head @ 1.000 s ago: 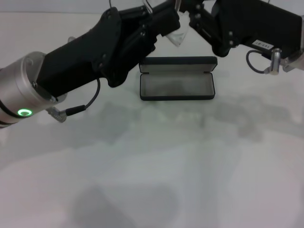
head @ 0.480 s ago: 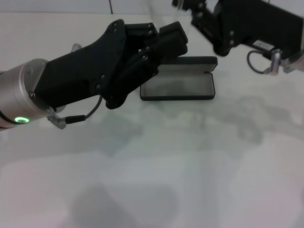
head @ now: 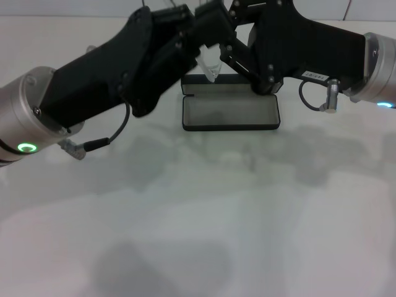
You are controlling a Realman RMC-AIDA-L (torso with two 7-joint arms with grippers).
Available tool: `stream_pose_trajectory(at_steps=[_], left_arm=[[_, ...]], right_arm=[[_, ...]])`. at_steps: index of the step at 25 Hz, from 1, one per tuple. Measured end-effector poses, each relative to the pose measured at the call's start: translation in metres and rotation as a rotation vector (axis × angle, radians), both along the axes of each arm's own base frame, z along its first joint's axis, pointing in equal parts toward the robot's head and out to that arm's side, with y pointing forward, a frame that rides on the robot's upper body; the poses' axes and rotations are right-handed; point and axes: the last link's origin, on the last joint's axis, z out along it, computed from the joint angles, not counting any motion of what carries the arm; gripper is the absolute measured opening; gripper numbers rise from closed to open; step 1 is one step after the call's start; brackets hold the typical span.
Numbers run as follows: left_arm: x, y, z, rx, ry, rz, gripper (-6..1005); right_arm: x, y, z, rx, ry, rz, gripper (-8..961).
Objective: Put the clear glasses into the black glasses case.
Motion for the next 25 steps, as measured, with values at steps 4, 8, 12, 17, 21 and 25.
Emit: stream_pose_trajectory(at_steps=[4,8,12,17,21,25], left_arm=[[-0.003,0.003,-0.002,0.000,0.001,0.040,81],[-0.004,0.005,-0.003,-0.001,0.005,0.053,81],[-0.004,0.004,-0.003,-0.001,0.005,0.056,79],[-0.008,0.002,-0.001,-0.002,0.013,0.050,77],[-0.018,0.000,0.007,-0.011,0.037,0.061,75],[-0.042,-0.004,0.023,0.007,0.099,0.104,73]], right_arm=[[-0.001,-0.001,-0.002,-0.003,-0.006,0.005,84],[-0.002,0.000,-0.003,-0.003,-0.016,0.005,85],[0.000,-0.001,-0.003,0.003,-0.015,0.003,85],[0.002,0.000,0.000,0.020,0.006,-0.014,85],[0.009,-0.001,0.009,0.058,0.021,-0.034,86],[0.012,-0.001,0.021,0.077,-0.012,-0.055,86]])
